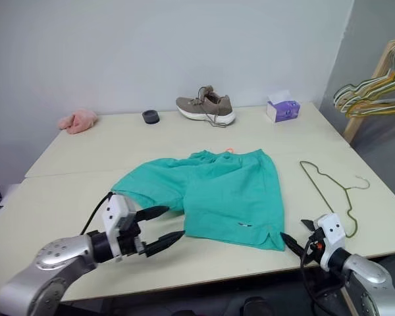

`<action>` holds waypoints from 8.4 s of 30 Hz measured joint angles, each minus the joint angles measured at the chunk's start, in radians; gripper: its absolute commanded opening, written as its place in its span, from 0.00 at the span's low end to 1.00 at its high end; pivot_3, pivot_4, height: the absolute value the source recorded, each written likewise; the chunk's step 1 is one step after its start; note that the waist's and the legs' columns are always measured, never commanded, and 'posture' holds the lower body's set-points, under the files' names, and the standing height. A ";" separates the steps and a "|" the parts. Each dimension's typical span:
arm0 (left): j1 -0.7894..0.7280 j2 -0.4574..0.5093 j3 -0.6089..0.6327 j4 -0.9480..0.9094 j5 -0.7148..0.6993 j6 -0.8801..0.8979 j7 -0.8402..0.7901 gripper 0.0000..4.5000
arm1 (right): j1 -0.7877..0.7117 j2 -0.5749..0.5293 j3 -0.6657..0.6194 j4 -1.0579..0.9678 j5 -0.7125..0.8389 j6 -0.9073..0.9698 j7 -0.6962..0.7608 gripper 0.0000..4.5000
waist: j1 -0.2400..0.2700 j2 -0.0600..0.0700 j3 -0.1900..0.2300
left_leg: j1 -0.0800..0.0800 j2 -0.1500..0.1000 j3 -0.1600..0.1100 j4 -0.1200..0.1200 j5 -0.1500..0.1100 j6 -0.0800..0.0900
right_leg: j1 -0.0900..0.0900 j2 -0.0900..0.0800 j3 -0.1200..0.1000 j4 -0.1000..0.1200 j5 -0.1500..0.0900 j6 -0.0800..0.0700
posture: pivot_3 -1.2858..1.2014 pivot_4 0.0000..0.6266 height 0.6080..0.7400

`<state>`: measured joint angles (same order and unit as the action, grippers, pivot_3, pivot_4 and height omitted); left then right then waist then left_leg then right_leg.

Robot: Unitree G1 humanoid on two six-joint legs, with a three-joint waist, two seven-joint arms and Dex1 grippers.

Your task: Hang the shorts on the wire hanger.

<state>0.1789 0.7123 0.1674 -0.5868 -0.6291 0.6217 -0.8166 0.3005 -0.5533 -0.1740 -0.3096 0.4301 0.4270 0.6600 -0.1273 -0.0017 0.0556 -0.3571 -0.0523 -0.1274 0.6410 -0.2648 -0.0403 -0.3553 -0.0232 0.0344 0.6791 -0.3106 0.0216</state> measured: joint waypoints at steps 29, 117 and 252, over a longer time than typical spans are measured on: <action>-0.105 0.074 0.077 0.037 -0.064 0.027 -0.025 1.00 | -0.520 -0.057 0.495 0.059 -0.177 0.065 0.232 0.01 | -0.019 -0.011 0.007 | 0.004 0.010 0.006 0.000 -0.006 -0.007 | 0.000 0.009 0.005 -0.001 0.001 0.001 | 0.44 0.00 1.00; -0.080 0.059 0.111 0.204 0.180 -0.144 -0.021 0.00 | -1.214 0.233 0.707 1.328 -0.889 -0.924 -0.125 0.91 | -0.064 -0.013 -0.004 | -0.003 0.011 0.007 0.005 -0.006 -0.008 | -0.008 0.010 0.007 0.004 0.007 -0.005 | 0.46 0.00 1.00; -0.498 0.116 -0.157 0.128 -0.001 0.033 -0.219 1.00 | -0.814 -0.121 0.050 0.896 -0.262 0.241 -0.129 0.67 | -0.124 -0.012 -0.008 | 0.013 0.013 0.018 0.006 -0.010 -0.003 | 0.007 0.011 0.014 0.001 0.003 0.003 | 0.41 0.00 1.00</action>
<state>-0.3188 0.8279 0.0103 -0.4593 -0.6300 0.6546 -1.0352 -0.5136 -0.6748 -0.1241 0.5862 0.1684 0.6682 0.5312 -0.2517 -0.0136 0.0480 -0.3444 -0.0397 -0.1091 0.6465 -0.2750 -0.0428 -0.3485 -0.0124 0.0484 0.6799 -0.3071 0.0248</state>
